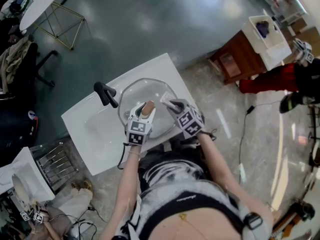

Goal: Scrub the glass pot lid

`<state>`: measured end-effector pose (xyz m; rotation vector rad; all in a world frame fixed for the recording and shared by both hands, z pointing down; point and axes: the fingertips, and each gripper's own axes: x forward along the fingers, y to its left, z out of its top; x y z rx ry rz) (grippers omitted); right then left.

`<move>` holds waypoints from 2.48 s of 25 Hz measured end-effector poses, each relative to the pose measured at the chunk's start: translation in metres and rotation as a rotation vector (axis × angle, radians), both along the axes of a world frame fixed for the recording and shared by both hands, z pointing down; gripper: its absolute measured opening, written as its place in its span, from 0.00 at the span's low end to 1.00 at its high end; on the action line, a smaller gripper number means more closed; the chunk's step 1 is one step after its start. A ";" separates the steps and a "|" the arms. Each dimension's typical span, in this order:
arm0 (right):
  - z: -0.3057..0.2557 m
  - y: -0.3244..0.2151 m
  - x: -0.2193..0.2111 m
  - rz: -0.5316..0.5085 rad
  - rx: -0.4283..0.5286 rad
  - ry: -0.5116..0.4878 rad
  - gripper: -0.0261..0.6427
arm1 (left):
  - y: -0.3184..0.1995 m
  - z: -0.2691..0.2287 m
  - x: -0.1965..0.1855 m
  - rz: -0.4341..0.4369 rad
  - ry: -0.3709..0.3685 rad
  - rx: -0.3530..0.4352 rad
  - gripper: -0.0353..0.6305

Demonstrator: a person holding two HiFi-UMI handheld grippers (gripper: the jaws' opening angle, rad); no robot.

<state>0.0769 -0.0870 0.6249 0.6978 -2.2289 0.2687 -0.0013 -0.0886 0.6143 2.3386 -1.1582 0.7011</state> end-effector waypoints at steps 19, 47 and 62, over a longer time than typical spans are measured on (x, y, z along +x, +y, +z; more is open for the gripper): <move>-0.007 0.043 -0.021 -0.186 -0.006 -0.055 0.18 | 0.000 -0.001 0.000 -0.004 0.018 -0.007 0.33; -0.007 0.042 -0.020 -0.202 -0.011 -0.064 0.18 | 0.072 0.029 -0.136 -0.579 0.312 -0.200 0.52; -0.006 0.042 -0.021 -0.181 -0.016 -0.061 0.18 | 0.077 0.047 -0.129 -0.614 0.599 -0.317 0.36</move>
